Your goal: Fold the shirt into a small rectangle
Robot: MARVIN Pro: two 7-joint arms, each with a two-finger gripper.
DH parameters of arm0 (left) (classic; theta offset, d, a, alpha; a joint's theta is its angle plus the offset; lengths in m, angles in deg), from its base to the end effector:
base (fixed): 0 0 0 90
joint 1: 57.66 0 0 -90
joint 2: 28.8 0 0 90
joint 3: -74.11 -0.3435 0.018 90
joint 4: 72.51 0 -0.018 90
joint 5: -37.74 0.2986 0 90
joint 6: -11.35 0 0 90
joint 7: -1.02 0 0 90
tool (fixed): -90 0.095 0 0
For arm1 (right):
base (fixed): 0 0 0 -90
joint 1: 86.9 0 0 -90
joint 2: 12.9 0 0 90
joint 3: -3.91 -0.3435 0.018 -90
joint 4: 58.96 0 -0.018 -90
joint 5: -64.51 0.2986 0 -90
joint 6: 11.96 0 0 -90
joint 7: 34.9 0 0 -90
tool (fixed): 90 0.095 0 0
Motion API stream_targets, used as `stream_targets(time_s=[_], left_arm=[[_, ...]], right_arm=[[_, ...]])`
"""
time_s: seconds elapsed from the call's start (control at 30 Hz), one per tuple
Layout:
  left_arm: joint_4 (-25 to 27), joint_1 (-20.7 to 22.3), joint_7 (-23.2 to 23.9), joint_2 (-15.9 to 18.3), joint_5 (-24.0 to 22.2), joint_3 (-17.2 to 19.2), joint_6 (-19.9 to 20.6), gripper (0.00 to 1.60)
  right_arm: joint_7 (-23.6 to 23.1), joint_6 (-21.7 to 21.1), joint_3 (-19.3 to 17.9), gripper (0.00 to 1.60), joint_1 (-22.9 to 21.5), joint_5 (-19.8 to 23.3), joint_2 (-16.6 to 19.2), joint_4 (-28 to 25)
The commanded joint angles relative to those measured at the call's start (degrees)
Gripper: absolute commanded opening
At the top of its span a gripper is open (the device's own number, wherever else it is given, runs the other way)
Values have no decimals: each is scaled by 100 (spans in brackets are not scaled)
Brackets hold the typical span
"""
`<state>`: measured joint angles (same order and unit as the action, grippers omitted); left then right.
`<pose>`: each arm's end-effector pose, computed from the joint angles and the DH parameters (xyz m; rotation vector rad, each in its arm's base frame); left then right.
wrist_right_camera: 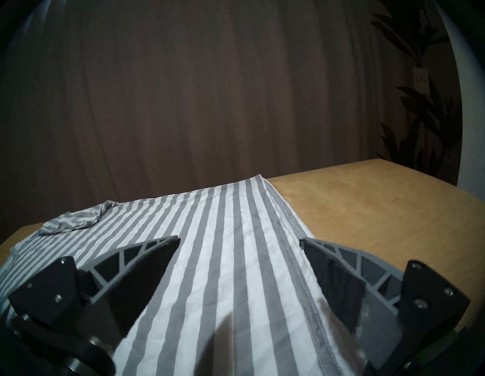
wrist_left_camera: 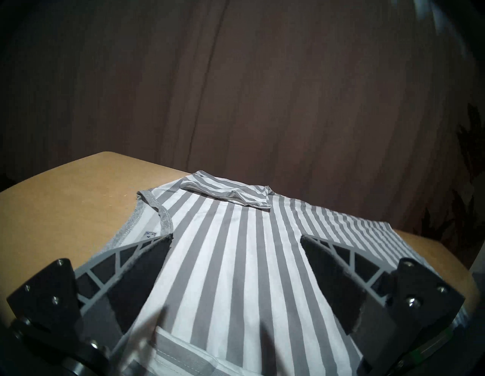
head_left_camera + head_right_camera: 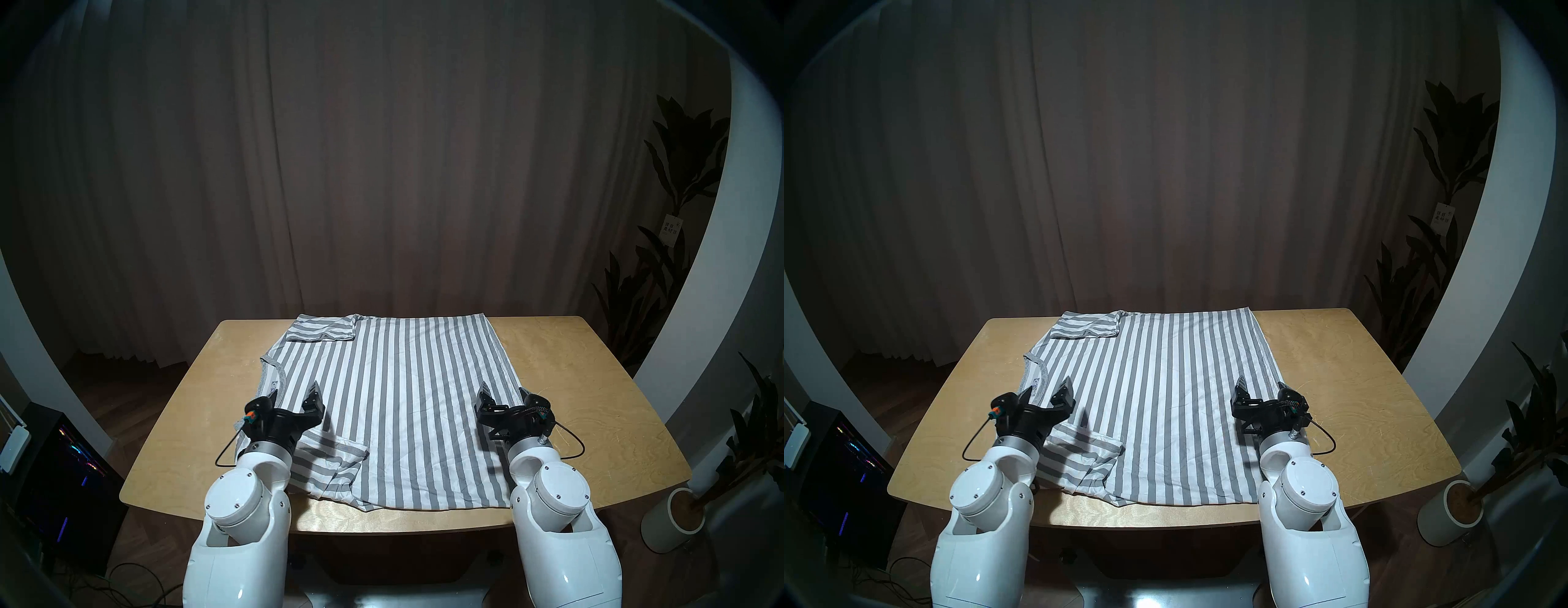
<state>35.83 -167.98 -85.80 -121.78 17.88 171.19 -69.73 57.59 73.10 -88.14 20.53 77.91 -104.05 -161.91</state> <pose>0.2863 0.0264 -0.3729 2.1989 0.4388 1.8733 0.3037 -0.0110 -0.3908 -2.2959 0.3459 -1.9441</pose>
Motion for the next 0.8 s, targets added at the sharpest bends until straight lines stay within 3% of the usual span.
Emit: stream_targets(time_s=[0.0, 0.33, 0.47, 0.57, 0.63, 0.77], left_arm=[[422, -9, 51, -187, -854, 329, 399, 160], [560, -92, 228, -247, -1871, 429, 1015, 160], [689, -214, 318, -311, -2471, 548, 1403, 160], [739, -264, 340, -336, -2661, 605, 1523, 160], [843, -355, 385, -397, -3054, 730, 1735, 160], [920, -452, 421, -450, -3369, 849, 1866, 160]], right_arm=[[-57, -270, -122, 160, -71, 724, -138, -322], [-231, -728, -148, 160, -22, 1774, -170, -608], [-308, -1078, -259, 160, 120, 2410, -216, -803], [-317, -1208, -309, 160, 193, 2603, -234, -859], [-343, -1434, -398, 160, 314, 3009, -279, -986], [-404, -1540, -506, 160, 397, 3396, -315, -1113]])
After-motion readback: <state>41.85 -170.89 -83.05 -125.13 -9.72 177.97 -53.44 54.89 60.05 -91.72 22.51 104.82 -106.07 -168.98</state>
